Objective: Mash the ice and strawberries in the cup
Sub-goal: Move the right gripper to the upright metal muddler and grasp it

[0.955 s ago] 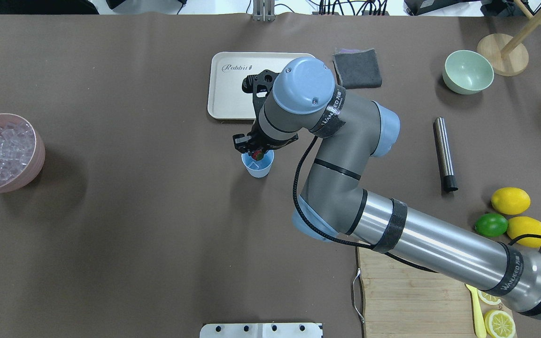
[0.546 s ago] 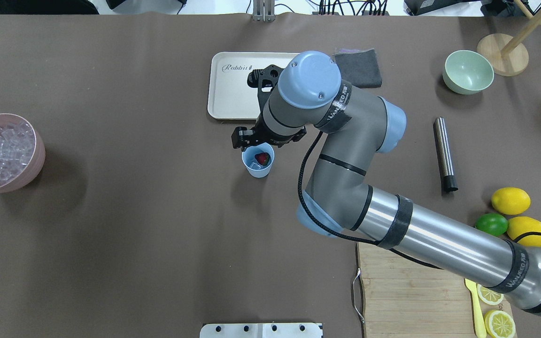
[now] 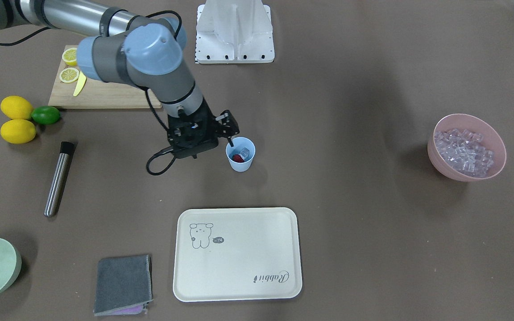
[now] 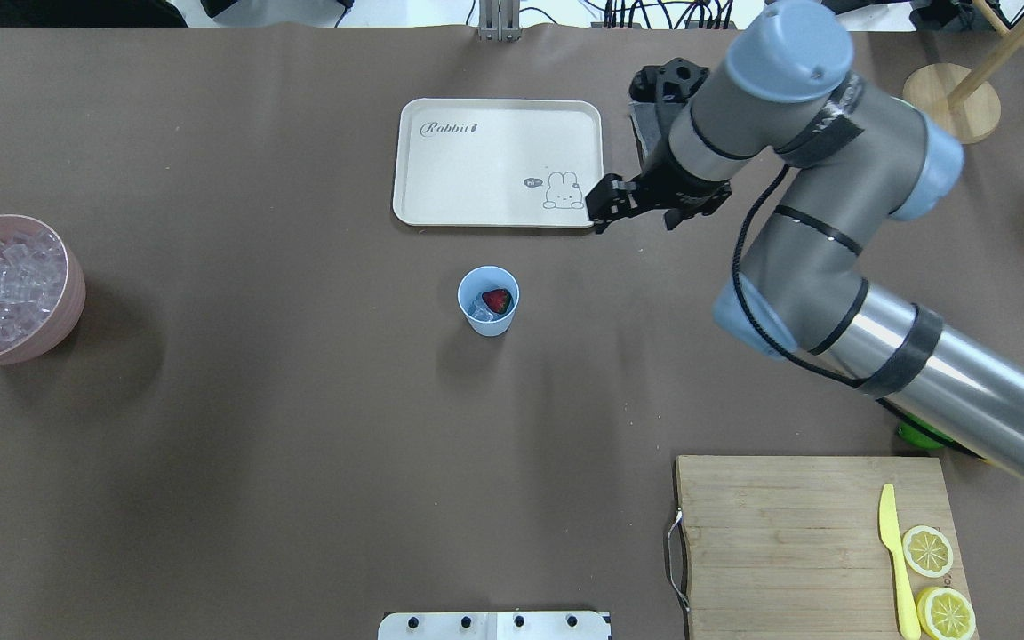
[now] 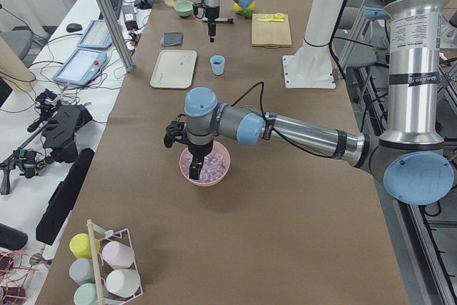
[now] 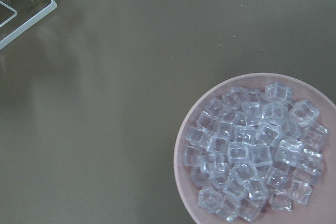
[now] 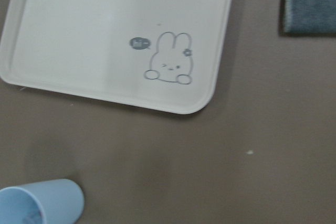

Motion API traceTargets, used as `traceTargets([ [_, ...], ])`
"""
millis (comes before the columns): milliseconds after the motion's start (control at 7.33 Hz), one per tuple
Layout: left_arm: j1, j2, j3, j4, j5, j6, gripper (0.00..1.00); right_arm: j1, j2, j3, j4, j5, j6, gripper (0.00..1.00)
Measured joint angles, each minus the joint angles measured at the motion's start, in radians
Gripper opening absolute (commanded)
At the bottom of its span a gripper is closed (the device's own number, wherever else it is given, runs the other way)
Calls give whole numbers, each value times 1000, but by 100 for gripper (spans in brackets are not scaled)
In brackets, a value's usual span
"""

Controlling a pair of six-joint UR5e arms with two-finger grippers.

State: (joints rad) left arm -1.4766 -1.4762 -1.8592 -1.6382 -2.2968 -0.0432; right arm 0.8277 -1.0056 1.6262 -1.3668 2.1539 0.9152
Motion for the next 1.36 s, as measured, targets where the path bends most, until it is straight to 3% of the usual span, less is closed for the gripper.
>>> traceTargets([
  [409,-50,47,-2,2,-18,31,98,117,-210,6,12,38,-136,100],
  [682,-54,63,5,15,-24,30,98,149,-296,-2,13,34,-213,98],
  [1365,-57,145,-80,21,-38,31,98,134,-253,-147,35,25,-223,84],
])
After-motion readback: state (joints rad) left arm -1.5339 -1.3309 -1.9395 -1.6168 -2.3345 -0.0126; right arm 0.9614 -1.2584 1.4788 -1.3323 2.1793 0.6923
